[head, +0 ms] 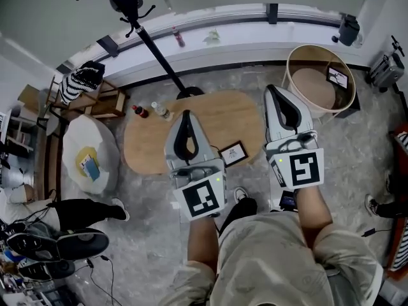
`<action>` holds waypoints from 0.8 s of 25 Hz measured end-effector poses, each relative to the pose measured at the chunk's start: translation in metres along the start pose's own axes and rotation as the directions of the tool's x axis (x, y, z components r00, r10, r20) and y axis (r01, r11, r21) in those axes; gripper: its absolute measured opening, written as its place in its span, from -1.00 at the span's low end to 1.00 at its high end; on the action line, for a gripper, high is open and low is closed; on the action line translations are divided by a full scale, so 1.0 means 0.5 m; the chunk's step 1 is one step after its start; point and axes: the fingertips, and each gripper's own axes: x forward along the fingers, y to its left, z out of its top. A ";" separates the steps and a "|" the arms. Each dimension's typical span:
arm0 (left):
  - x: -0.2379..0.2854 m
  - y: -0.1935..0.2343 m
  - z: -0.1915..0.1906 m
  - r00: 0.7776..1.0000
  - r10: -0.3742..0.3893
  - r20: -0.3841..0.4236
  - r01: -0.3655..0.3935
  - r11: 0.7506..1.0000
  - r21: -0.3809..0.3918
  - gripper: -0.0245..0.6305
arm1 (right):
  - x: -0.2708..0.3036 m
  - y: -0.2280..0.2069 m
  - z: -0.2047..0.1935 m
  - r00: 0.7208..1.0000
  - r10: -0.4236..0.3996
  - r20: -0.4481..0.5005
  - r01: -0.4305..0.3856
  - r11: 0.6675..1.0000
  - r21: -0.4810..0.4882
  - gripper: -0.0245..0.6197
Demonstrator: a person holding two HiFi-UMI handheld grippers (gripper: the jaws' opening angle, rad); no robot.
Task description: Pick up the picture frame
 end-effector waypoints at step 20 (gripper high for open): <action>0.121 0.069 -0.196 0.987 -0.025 -0.159 0.019 0.999 -0.044 -0.92 | 0.142 0.001 -0.188 0.989 -0.012 -0.145 0.017 0.999 0.035 -0.92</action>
